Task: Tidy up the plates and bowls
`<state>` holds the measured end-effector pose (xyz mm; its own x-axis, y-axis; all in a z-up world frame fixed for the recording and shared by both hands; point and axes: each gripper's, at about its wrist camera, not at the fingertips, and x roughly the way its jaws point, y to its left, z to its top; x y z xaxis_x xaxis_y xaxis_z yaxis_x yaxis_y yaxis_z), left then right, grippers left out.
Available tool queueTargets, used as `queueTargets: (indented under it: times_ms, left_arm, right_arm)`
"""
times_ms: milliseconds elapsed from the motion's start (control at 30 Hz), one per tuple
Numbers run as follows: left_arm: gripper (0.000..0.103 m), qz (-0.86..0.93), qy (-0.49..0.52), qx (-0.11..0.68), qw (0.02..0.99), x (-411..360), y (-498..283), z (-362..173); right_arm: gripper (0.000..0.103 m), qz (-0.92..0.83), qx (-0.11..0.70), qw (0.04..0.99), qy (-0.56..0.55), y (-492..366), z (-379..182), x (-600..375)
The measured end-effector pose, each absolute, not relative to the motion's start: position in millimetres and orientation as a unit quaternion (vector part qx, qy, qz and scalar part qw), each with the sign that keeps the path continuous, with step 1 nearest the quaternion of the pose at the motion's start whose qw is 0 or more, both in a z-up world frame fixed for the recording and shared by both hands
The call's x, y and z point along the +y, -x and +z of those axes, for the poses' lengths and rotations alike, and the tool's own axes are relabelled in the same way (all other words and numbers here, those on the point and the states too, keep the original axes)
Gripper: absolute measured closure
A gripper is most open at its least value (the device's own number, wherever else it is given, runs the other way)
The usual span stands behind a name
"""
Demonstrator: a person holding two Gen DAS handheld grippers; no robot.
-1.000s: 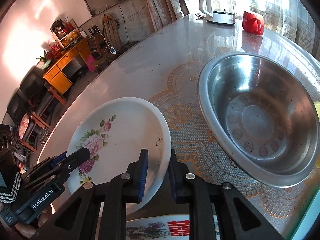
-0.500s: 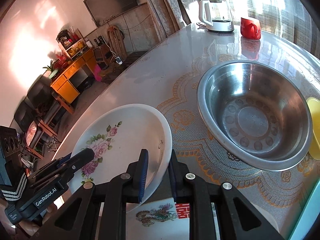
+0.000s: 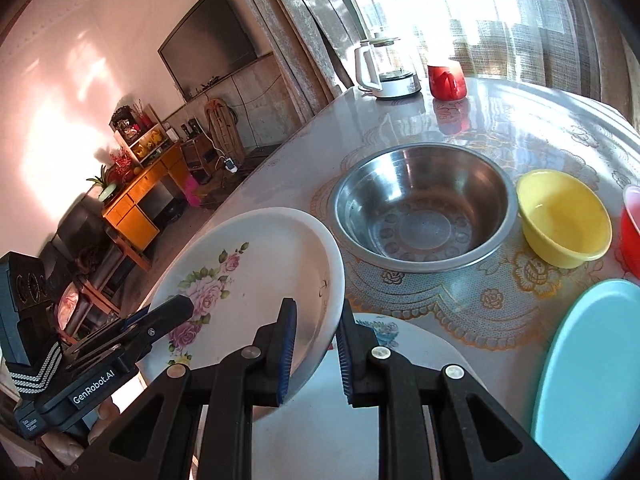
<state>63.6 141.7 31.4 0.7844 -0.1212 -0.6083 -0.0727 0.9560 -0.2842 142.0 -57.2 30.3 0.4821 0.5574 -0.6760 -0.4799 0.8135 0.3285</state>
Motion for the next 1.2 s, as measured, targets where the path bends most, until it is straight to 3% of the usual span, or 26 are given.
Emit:
queueTargets:
  times_ms: [633,1200]
  left_arm:
    - [0.078,-0.140,0.078,0.356,0.921,2,-82,41]
    - [0.078,-0.183,0.031,0.424,0.886,-99,-116,16]
  right_arm:
    - [0.081,0.191,0.375,0.895,-0.146,-94,30,-208]
    - [0.081,0.087,0.380,0.900,-0.194,-91,4,-298]
